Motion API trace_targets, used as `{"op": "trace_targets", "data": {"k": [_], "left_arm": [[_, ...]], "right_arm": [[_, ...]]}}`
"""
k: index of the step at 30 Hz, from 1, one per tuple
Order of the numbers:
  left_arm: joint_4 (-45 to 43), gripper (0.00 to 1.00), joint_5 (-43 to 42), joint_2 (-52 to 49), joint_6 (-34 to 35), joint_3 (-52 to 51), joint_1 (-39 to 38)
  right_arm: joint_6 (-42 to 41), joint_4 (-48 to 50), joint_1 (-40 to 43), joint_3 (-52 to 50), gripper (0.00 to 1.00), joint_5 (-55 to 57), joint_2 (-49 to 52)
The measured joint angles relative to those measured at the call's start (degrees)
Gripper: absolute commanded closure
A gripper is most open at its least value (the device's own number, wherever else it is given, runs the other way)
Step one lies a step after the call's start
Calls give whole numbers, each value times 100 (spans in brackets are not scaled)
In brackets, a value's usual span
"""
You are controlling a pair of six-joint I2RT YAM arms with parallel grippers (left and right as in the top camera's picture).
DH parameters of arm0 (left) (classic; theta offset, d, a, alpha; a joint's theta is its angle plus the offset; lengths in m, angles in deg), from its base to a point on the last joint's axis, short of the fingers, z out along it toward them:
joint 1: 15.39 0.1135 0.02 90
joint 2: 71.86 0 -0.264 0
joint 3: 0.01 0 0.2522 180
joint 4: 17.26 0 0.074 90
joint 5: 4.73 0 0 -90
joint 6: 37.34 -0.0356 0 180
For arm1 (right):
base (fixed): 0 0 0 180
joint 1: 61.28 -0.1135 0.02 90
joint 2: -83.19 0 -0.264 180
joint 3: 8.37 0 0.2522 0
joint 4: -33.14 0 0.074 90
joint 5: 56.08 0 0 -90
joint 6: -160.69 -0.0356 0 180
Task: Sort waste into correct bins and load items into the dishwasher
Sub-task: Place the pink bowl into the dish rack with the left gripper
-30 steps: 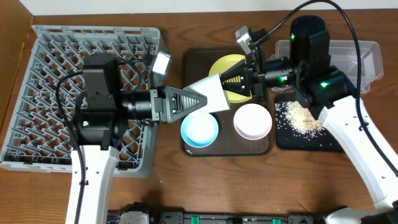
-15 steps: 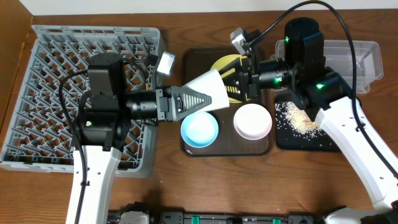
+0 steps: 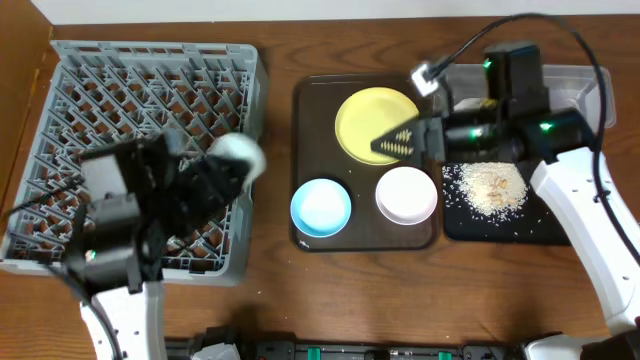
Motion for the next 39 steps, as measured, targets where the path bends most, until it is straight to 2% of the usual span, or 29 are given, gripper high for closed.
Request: {"op": "trace_targets", "data": {"k": [3, 7, 11, 19, 23, 31, 39], "left_arm": [[459, 46, 1508, 57, 31, 0, 236], [944, 45, 3014, -74, 264, 0, 551], [1060, 45, 3810, -286, 481, 0, 844], [964, 45, 4240, -955, 610, -4, 1126], [920, 37, 4273, -1412, 625, -7, 1189], [750, 43, 4275, -2321, 678, -11, 1305], [601, 42, 4186, -2312, 697, -13, 2122]], "right_arm": [[330, -531, -330, -2, 25, 949, 2], [586, -684, -1019, -4, 24, 2116, 2], [693, -632, -1506, -4, 23, 2813, 2], [741, -632, -1714, -4, 23, 3335, 2], [743, -634, -1714, -4, 23, 3412, 2], [743, -710, -1714, -4, 23, 3436, 2], [745, -793, -1714, -4, 22, 3438, 2]]}}
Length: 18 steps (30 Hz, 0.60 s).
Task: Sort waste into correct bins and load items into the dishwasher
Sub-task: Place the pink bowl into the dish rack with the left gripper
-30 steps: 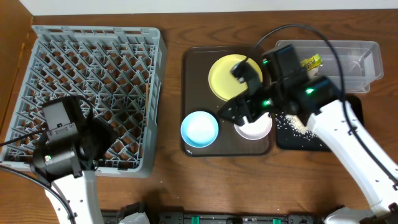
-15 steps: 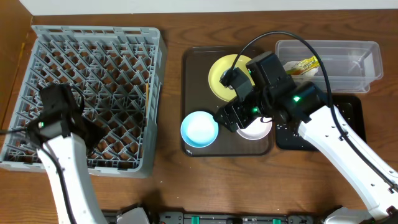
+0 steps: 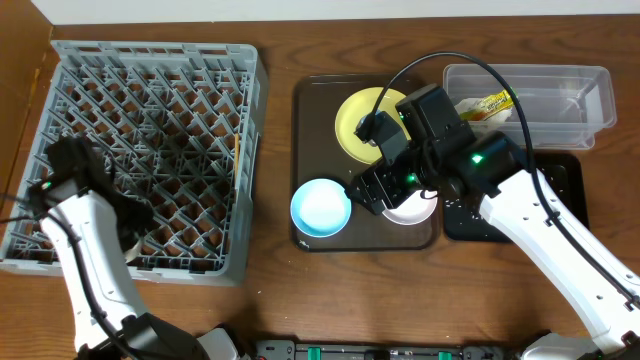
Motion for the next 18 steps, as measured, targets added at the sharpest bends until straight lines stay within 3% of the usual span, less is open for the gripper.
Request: {"op": "trace_targets", "data": {"k": [4, 6, 9, 18], "left_arm": [[-190, 41, -144, 7, 2, 0, 334], [-345, 36, -271, 7, 11, 0, 474], [-562, 21, -531, -24, -55, 0, 654], [-570, 20, -1163, -247, -118, 0, 796]], "right_arm": [[0, 0, 0, 0, 22, 0, 0], [-2, -7, 0, 0, 22, 0, 0], [0, -33, 0, 0, 22, 2, 0], [0, -83, 0, 0, 23, 11, 0]]}}
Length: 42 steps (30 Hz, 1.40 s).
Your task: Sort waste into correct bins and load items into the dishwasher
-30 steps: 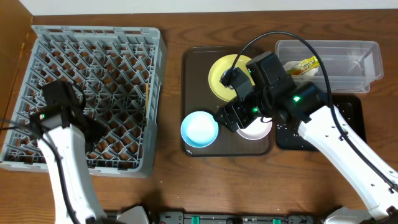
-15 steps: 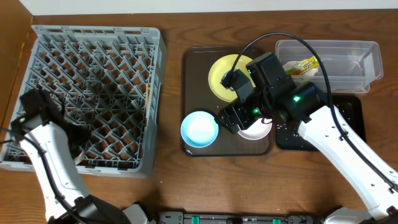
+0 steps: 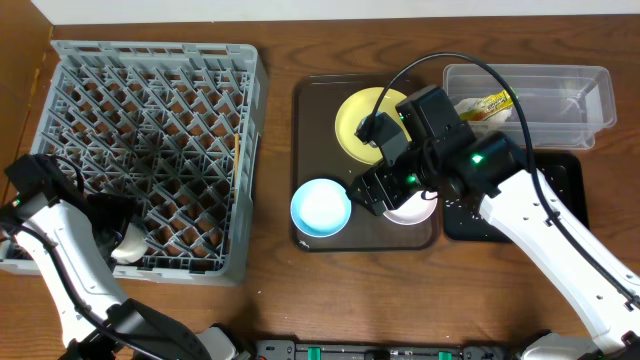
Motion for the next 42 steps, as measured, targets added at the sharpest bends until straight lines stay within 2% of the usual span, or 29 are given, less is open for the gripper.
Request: {"op": "trace_targets", "data": {"k": [6, 8, 10, 17, 19, 25, 31, 32, 36, 37, 39, 42], "left_arm": [[264, 20, -428, 96, -212, 2, 0], [345, 20, -802, 260, -470, 4, -15], [376, 20, -1246, 518, -800, 13, -98], [481, 18, -2258, 1888, -2094, 127, -1355], [496, 16, -2345, 2197, -2363, 153, -1823], [693, 11, -2330, 2704, -2809, 170, -2935], [870, 11, -2260, 2688, -2907, 170, -3314], [872, 1, -2260, 2673, -2920, 170, -3318], [876, 2, -2229, 2610, -2981, 170, -3322], [876, 2, -2227, 2592, -2979, 170, -3322], [879, 2, -2227, 2559, -2979, 170, -3322], [879, 2, -2227, 2520, -2979, 170, -3322]], "right_arm": [[-2, 105, 0, 0, 22, 4, 0], [-4, 319, 0, 0, 31, 4, 0], [-96, 564, -2, 0, 34, 7, 2], [-713, 927, -105, 2, 29, 264, 492], [-911, 931, -101, 2, 32, 555, 841], [-1040, 922, 13, 0, 32, 739, 1526], [-1180, 575, -44, 0, 29, 1045, 1563], [-1182, 573, -44, 0, 29, 1084, 1563], [-1180, 573, -70, 0, 25, 1178, 1563], [-1180, 573, -74, 0, 26, 1191, 1563], [-1158, 575, -76, 0, 38, 1211, 1563], [-1152, 529, -52, 0, 42, 1213, 1552]]}}
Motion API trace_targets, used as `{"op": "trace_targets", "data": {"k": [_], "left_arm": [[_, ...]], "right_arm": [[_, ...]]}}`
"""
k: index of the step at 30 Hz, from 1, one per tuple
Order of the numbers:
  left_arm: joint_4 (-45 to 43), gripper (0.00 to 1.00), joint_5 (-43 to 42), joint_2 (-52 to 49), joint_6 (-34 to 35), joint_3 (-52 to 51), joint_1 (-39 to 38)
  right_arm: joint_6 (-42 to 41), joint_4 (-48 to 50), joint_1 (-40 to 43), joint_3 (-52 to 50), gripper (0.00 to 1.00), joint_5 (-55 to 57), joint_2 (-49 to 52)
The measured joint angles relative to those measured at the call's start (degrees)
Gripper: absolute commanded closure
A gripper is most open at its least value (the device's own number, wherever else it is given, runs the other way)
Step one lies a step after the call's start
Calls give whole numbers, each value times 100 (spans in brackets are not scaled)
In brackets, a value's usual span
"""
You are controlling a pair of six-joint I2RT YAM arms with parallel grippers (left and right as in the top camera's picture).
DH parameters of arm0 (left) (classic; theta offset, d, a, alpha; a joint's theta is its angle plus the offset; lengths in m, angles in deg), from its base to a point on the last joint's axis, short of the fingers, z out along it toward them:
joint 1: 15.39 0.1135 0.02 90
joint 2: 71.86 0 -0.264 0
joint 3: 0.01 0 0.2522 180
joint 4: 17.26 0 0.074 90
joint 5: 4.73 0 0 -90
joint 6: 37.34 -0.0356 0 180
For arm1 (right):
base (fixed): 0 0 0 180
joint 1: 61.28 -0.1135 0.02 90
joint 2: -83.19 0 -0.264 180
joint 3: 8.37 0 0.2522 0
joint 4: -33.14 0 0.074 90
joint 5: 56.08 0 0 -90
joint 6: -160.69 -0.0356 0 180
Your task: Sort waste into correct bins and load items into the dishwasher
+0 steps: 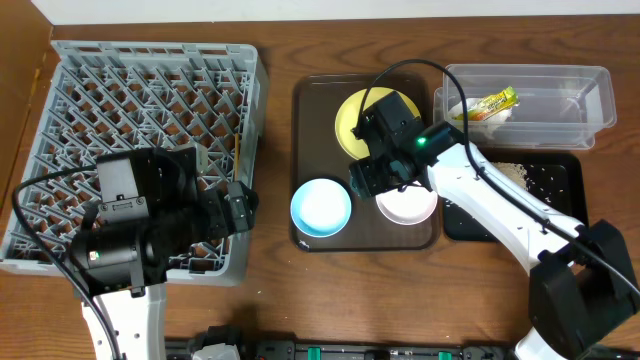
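Note:
The grey dish rack (150,90) fills the left of the table. My left gripper (242,203) hovers at the rack's right edge with nothing visible in its fingers. On the brown tray (305,150) are a yellow plate (352,128), a blue bowl (320,207) and a white bowl (410,207). My right gripper (366,182) hangs low over the tray between the yellow plate and the white bowl, beside the bowl's left rim. Its jaws are hidden by the wrist.
A clear plastic bin (560,100) at the back right holds a yellow wrapper (490,102). In front of it a black tray (545,185) carries scattered rice. The left arm's body covers the rack's front right part.
My left arm has swung from the rack's front left corner to its right edge; the white cup seen in the rack is now hidden. My right gripper shifted slightly up and left.
At first my left gripper held a white cup over the rack's right side and my right gripper was over the yellow plate. Then the left arm was at the rack's front left, where the cup lay, while the right gripper hung by the white bowl.

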Motion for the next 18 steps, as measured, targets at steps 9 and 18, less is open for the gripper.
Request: {"op": "trace_targets", "data": {"k": [9, 18], "left_arm": [[-31, 2, 0, -44, 2, 0, 0], [-39, 2, 0, -44, 4, 0, 0]], "right_arm": [[459, 79, 81, -22, 1, 17, -1720], [553, -286, 81, 35, 1, -48, -3342]]}}
